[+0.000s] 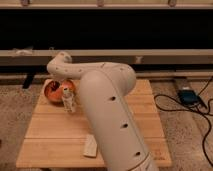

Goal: Place the pepper in the ceramic bowl

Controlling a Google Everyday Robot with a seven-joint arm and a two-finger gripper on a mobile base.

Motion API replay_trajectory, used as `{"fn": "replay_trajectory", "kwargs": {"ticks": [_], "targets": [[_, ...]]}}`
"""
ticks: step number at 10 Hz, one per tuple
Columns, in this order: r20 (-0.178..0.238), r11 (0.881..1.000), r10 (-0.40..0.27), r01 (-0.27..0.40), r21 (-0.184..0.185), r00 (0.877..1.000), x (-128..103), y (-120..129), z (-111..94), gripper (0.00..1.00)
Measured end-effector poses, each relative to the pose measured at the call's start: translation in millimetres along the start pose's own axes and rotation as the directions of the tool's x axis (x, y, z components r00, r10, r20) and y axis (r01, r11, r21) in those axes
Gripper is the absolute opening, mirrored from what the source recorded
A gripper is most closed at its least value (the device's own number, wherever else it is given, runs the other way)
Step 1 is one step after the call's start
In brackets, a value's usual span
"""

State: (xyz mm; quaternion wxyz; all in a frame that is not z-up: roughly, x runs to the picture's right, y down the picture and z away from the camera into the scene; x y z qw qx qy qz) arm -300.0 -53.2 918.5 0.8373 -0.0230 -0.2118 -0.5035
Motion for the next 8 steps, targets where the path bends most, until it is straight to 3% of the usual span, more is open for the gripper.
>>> {"fn": "replay_trajectory", "kwargs": {"ticks": [3, 6, 8], "targets": [[-0.045, 1.0, -0.003, 0.002, -0.006, 0.999, 20, 17, -32, 0.8], [-0.066, 1.0, 0.003, -0.004, -0.007, 0.998, 21, 16, -36, 0.8], [-0.077, 0.999, 0.015, -0.017, -0.028, 0.997, 30, 29, -55, 0.8]]}}
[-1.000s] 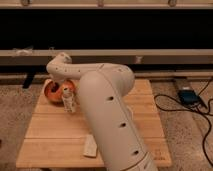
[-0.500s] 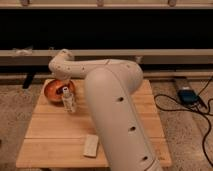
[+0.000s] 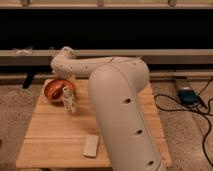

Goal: Place the pepper in the ceramic bowl

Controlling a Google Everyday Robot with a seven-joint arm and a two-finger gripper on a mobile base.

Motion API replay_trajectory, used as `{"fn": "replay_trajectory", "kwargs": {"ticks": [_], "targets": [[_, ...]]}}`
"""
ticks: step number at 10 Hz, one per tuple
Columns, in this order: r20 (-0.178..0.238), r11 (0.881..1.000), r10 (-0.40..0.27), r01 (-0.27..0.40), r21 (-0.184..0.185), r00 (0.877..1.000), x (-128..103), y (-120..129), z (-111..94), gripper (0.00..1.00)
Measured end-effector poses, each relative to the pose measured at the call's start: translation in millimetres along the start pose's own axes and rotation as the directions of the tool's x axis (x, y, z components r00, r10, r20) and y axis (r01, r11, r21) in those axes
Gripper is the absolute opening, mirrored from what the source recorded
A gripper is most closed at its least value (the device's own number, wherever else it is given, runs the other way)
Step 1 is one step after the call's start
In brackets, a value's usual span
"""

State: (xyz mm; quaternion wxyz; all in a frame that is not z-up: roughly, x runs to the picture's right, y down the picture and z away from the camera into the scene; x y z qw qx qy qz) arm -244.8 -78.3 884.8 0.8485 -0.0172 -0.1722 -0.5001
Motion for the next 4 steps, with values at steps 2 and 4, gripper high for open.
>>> {"fn": "replay_trajectory", "kwargs": {"ticks": [2, 4], "targets": [[-0.005, 1.0, 0.005, -0.005, -0.013, 1.0, 5.8, 12.5, -8.9, 0.8], [0.002, 1.0, 0.004, -0.003, -0.009, 1.0, 1.4, 8.6, -8.6, 0.8]]}}
